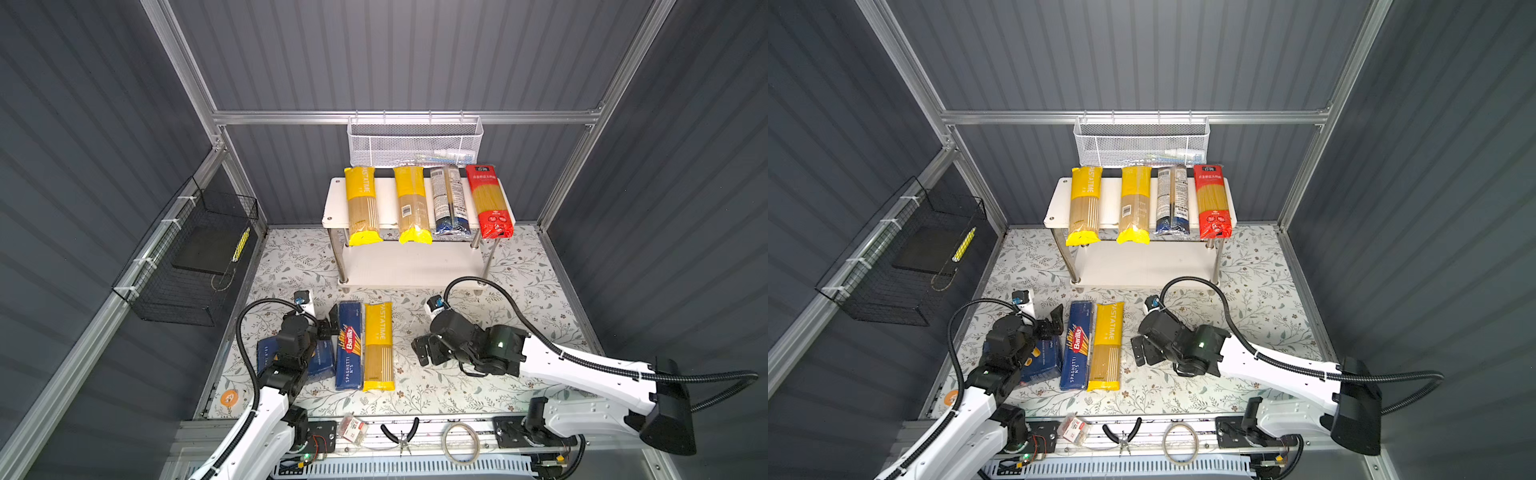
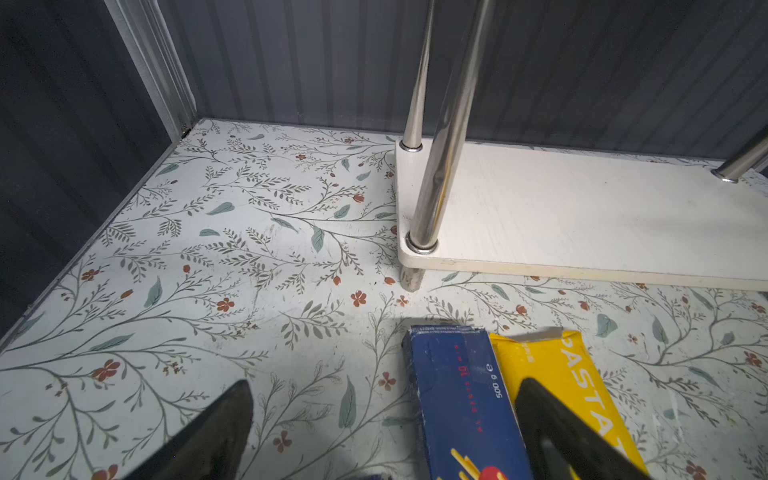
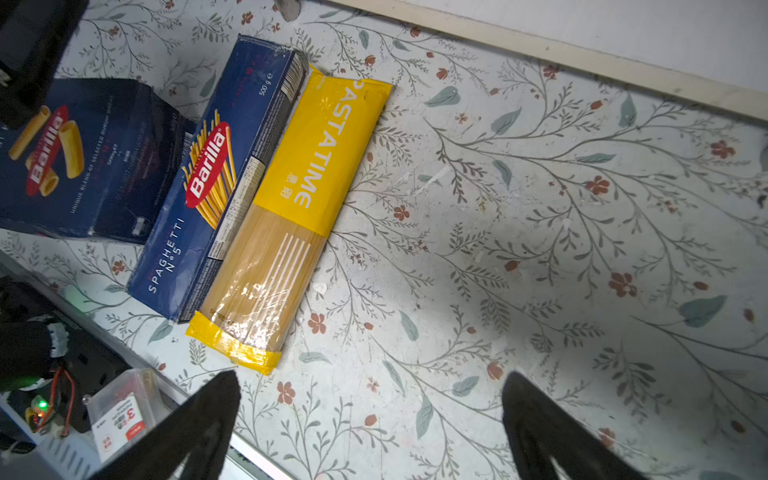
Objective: Place and organize the pasta boxes and bags onto the shelf
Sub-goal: 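Withdraw the right gripper from the shelf toward the last yellow bag, then lower the right gripper over the last yellow bag beside the Barilla box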
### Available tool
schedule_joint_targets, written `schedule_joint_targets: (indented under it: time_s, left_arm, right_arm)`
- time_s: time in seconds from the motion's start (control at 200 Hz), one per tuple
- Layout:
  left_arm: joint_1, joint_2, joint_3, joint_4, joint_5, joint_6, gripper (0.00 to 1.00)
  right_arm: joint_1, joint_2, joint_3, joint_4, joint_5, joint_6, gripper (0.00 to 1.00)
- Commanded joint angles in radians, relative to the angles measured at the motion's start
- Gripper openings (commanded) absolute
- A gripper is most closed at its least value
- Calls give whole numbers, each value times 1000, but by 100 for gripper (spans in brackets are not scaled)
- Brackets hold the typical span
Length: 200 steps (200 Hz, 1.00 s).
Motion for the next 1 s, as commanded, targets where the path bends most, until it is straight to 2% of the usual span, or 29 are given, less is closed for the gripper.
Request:
schedule_joint_targets:
  time_s: [0.0,0.25,0.685,0.995]
  left_arm:
    - [-1,15,7,-4,-35,-17,99]
    - [-1,36,17,-1,-25,-15,99]
    - [0,-1,0,0,0,-5,99]
    - [1,-76,-26,-21,-66,-35,99]
  right_arm:
    - [26,-11,-13,5,11,102,99]
    - [99,55,-36,11,68,252,99]
    - [169,490,299,-94,81,293,99]
    - [161,589,352,-33,69,321,99]
